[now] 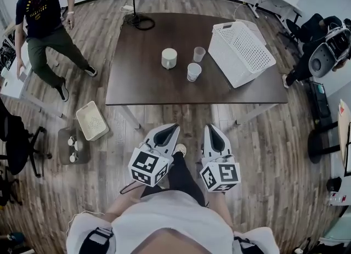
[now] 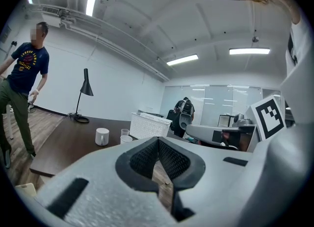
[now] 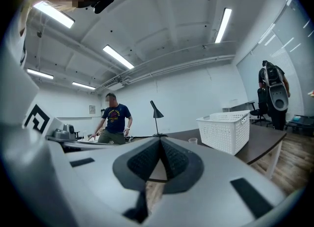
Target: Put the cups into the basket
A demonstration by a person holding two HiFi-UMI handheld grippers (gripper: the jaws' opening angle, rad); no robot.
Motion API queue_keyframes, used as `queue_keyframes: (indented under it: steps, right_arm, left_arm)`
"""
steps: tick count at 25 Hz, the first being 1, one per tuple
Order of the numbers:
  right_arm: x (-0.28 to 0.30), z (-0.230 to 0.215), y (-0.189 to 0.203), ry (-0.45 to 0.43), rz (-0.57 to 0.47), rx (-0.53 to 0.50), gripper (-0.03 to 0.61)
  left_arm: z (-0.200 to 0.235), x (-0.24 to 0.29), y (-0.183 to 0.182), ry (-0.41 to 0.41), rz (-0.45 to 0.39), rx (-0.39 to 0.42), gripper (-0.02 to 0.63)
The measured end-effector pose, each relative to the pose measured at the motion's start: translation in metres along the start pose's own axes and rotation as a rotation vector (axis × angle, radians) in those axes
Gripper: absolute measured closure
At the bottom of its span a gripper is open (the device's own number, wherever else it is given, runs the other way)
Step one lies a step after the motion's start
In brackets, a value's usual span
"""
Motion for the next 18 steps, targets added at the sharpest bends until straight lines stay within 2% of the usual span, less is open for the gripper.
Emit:
queue_keyframes:
  steps: [9, 18]
  right_arm:
    - [0.106, -0.070, -0.033, -0.041, 0.005, -0.018, 0.566]
    - [0.179, -0.121, -0.037, -0.070, 0.000, -0.029, 0.566]
  left_arm:
    - [0.051, 0.103, -0.038, -0.058, -0.011, 0.010, 0.603]
    - [0.092, 0.179, -0.045, -0.083, -0.017, 0.007, 0.604]
Point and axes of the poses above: the fingertips, and each gripper's own axes: x forward along the fingers, z to its left, y out of its underside, the point moved 9 cm from there along -x, backward along the fingers, and after that the axes turned 3 degrees about y, right-handed, at the moved point
